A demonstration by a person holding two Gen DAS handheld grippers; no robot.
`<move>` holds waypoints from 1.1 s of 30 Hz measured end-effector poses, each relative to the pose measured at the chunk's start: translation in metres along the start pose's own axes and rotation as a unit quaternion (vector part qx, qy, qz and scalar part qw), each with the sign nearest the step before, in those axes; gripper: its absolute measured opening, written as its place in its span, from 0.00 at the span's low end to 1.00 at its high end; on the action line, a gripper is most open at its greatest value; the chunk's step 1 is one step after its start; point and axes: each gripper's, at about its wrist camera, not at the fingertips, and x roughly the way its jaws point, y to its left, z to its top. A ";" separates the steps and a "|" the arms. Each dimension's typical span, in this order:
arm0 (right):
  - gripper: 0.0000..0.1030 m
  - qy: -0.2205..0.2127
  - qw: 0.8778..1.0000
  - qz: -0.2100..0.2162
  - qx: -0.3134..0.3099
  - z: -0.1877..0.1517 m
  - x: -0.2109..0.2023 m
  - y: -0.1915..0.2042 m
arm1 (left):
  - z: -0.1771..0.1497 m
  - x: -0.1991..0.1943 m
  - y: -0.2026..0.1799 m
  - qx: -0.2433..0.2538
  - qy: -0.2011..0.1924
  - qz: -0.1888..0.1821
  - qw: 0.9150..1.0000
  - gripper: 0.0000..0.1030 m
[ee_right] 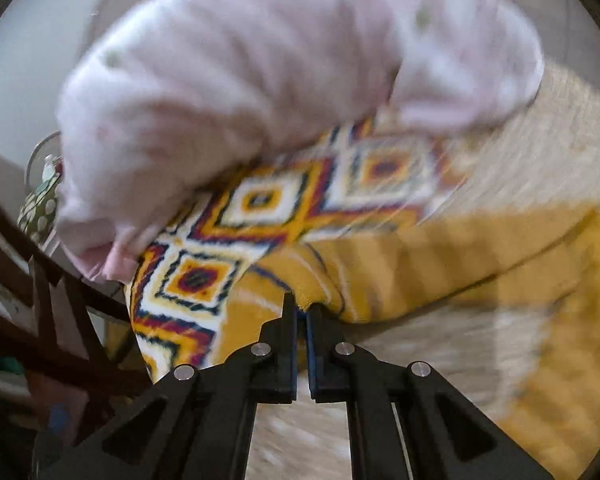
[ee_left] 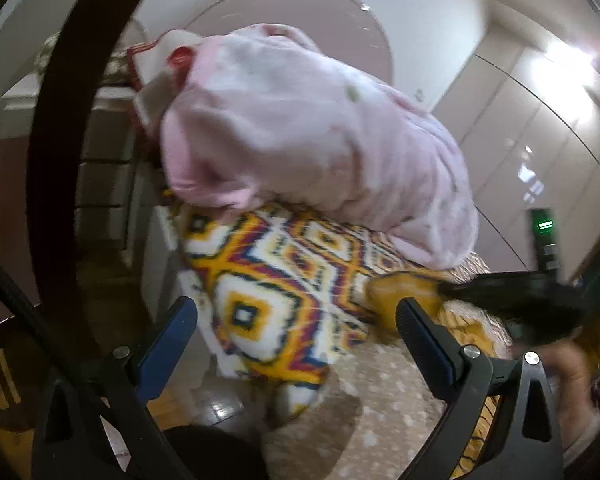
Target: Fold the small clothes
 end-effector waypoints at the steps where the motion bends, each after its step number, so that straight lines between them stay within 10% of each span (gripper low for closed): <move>1: 0.04 -0.011 1.000 -0.009 -0.009 0.000 -0.022 -0.014 | -0.001 -0.002 -0.009 0.010 0.000 -0.005 1.000 0.96; 10: 0.04 -0.019 0.978 -0.204 0.041 -0.068 -0.170 -0.222 | -0.027 0.002 -0.098 0.103 0.043 -0.069 0.991 0.96; 15: 0.18 0.067 0.915 -0.370 0.146 -0.147 -0.151 -0.345 | -0.051 0.012 -0.155 0.159 0.088 -0.108 0.977 0.96; 21: 0.32 -0.016 0.920 -0.269 0.285 -0.219 -0.185 -0.389 | -0.081 0.021 -0.196 0.223 0.115 -0.114 0.961 0.96; 33: 0.47 -0.052 0.926 -0.150 0.344 -0.336 -0.203 -0.354 | -0.120 0.090 -0.203 0.248 0.238 -0.115 0.932 0.96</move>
